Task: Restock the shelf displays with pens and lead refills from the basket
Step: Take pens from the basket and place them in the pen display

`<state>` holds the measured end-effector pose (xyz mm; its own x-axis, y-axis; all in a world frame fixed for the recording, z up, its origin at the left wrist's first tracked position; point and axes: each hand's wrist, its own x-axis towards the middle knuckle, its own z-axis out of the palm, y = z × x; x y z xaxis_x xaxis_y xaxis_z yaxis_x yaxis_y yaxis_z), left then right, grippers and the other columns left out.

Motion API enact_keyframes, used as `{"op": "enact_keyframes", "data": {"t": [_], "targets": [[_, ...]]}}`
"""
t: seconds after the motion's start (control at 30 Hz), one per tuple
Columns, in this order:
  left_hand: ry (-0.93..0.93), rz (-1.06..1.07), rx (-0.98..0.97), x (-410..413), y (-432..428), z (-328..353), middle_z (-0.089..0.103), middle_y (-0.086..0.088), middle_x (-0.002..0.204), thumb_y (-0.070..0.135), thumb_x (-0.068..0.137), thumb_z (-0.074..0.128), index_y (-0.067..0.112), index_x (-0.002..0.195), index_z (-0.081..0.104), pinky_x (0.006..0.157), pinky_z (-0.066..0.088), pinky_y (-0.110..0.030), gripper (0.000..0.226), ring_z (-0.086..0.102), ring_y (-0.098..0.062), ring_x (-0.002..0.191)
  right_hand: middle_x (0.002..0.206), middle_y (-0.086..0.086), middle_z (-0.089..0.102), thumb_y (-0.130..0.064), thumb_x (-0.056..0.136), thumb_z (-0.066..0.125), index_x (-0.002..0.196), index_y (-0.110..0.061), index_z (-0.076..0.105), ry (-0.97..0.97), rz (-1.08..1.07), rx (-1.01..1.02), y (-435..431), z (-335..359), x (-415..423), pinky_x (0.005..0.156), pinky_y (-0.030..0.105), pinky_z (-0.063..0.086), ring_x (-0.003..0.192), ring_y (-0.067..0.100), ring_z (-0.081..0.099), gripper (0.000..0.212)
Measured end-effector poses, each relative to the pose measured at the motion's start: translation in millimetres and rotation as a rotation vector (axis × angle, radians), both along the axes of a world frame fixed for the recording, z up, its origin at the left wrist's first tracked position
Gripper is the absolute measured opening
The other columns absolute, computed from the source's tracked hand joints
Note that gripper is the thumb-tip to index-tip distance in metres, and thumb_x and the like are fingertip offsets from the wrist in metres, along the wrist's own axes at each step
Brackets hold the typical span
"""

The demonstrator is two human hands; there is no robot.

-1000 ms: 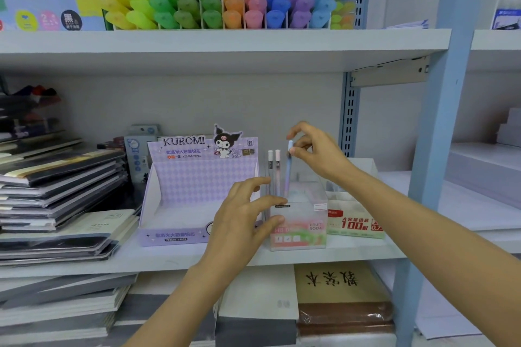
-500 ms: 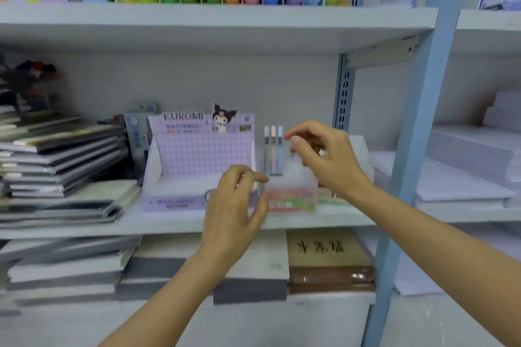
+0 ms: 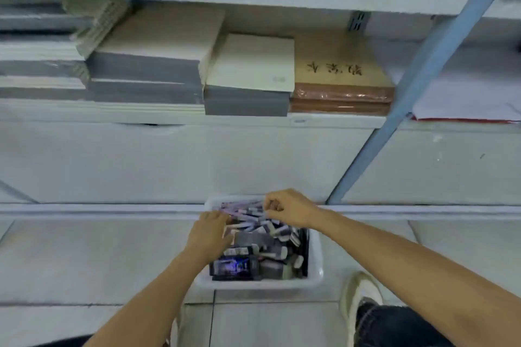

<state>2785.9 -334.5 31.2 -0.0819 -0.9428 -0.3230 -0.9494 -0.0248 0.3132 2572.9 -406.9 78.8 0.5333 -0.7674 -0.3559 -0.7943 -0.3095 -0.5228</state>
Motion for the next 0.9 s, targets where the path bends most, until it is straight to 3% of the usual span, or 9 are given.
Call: {"op": "enact_keyframes", "data": {"t": [0.1, 0.17, 0.23, 0.37, 0.5, 0.57, 0.67, 0.8, 0.9], "targets": [[-0.023, 0.029, 0.035, 7, 22, -41, 0.033, -0.006, 0.150, 0.040, 0.096, 0.049, 0.016, 0.150, 0.025, 0.106, 0.033, -0.032, 0.064, 0.032, -0.025, 0.135, 0.137, 0.012, 0.050, -0.017, 0.095, 0.057, 0.131, -0.010, 0.051, 0.050, -0.084, 0.058, 10, -58, -2, 0.093, 0.039, 0.047, 0.114, 0.030, 0.055, 0.037], [0.005, 0.060, 0.036, 10, 29, -55, 0.032, -0.006, 0.150, 0.039, 0.096, 0.049, 0.014, 0.150, 0.025, 0.105, 0.035, -0.033, 0.064, 0.031, -0.025, 0.135, 0.150, 0.011, 0.033, -0.016, 0.095, 0.057, 0.139, -0.011, 0.042, 0.086, -0.119, 0.053, 15, -86, -4, 0.098, 0.041, 0.044, 0.123, 0.030, 0.048, 0.047], [-0.016, 0.056, -0.004, 13, 31, -63, 0.036, -0.006, 0.148, 0.035, 0.096, 0.050, 0.012, 0.145, 0.034, 0.104, 0.036, -0.033, 0.057, 0.030, -0.024, 0.136, 0.150, 0.012, 0.030, -0.015, 0.093, 0.058, 0.142, -0.012, 0.036, 0.122, -0.138, -0.008, 18, -107, -6, 0.102, 0.042, 0.041, 0.128, 0.030, 0.042, 0.054], [-0.018, 0.079, -0.085, 16, 30, -71, 0.052, -0.003, 0.136, 0.032, 0.095, 0.054, 0.013, 0.135, 0.049, 0.100, 0.036, -0.037, 0.046, 0.034, -0.026, 0.133, 0.140, 0.013, 0.037, -0.017, 0.090, 0.061, 0.139, -0.010, 0.039, 0.082, -0.236, -0.050, 17, -127, -4, 0.096, 0.039, 0.046, 0.115, 0.027, 0.051, 0.054], [0.015, 0.156, -0.119, 16, 26, -75, 0.058, -0.007, 0.127, 0.028, 0.093, 0.056, 0.012, 0.129, 0.055, 0.094, 0.037, -0.038, 0.039, 0.036, -0.029, 0.128, 0.130, 0.008, 0.049, -0.032, 0.092, 0.058, 0.126, -0.012, 0.050, 0.197, -0.083, -0.136, 4, -135, -7, 0.095, 0.032, 0.036, 0.117, 0.025, 0.044, 0.040], [0.028, 0.179, -0.129, 16, 23, -76, 0.061, -0.007, 0.123, 0.026, 0.094, 0.056, 0.012, 0.125, 0.058, 0.091, 0.038, -0.038, 0.034, 0.038, -0.031, 0.125, 0.124, 0.010, 0.051, -0.029, 0.094, 0.057, 0.116, -0.009, 0.054, 0.185, -0.066, -0.098, -1, -135, -9, 0.089, 0.032, 0.036, 0.113, 0.026, 0.045, 0.031], [0.046, 0.210, -0.144, 15, 18, -75, 0.063, -0.005, 0.118, 0.025, 0.095, 0.054, 0.014, 0.118, 0.063, 0.087, 0.037, -0.035, 0.027, 0.039, -0.028, 0.120, 0.112, 0.014, 0.055, -0.019, 0.098, 0.051, 0.099, -0.005, 0.053, 0.125, -0.074, 0.021, -6, -132, -11, 0.078, 0.034, 0.040, 0.096, 0.026, 0.052, 0.015], [0.062, 0.282, -0.198, 9, 11, -69, 0.063, -0.009, 0.113, 0.020, 0.096, 0.053, 0.012, 0.113, 0.067, 0.086, 0.038, -0.034, 0.023, 0.042, -0.028, 0.111, 0.085, 0.008, 0.055, -0.018, 0.104, 0.038, 0.098, -0.004, 0.051, -0.005, -0.206, 0.102, -10, -121, -20, 0.066, 0.035, 0.039, 0.073, 0.023, 0.050, 0.020], [0.291, 0.376, -0.219, -1, 1, -58, 0.067, -0.008, 0.099, 0.017, 0.097, 0.049, 0.012, 0.100, 0.071, 0.080, 0.044, -0.034, 0.022, 0.050, -0.024, 0.097, 0.068, 0.001, 0.052, -0.019, 0.104, 0.037, 0.087, -0.011, 0.047, -0.105, -0.235, 0.036, -12, -108, -25, 0.060, 0.035, 0.039, 0.059, 0.019, 0.047, 0.021]]}}
